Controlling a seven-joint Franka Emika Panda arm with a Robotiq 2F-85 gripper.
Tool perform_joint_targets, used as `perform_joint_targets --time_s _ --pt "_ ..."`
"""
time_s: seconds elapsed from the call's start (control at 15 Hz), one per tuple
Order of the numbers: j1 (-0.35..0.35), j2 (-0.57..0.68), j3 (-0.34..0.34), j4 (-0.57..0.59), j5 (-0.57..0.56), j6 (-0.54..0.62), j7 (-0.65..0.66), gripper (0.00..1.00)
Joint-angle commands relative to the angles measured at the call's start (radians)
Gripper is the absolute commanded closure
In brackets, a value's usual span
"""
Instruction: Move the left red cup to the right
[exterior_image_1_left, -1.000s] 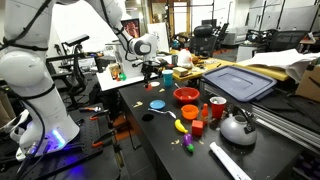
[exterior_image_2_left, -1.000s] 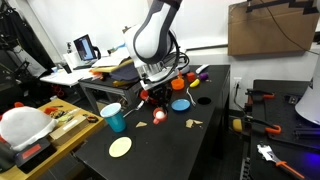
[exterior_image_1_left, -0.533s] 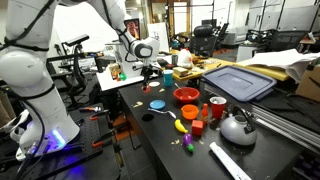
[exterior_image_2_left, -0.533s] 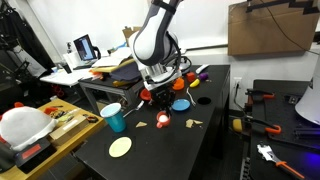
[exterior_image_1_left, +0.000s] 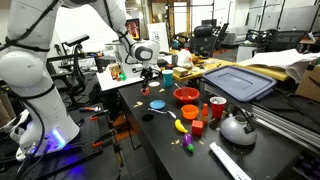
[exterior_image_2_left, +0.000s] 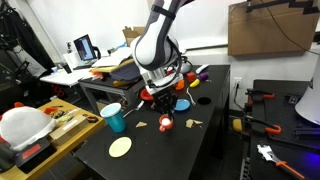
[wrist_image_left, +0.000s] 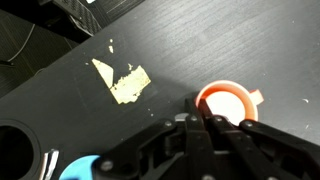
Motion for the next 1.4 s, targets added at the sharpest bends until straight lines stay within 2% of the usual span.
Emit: perform_joint_targets --time_s 0.0,0.93,1.0,1.13,1.33 --pt "0.000 0.003 -0.002 0.014 0.014 -0.029 -0.013 0.99" --pt "-0.017 0.025 -0.043 0.002 0.015 -0.029 0.012 0.99" --pt "-0.014 0.023 -0.046 0.000 0.009 -0.028 0.018 0.70" --pt "-0.005 0.015 -0.057 -0.009 -0.004 -0.021 0.036 0.62" --pt "0.012 -0.015 -0.077 -0.033 -0.036 -0.013 0.069 0.40"
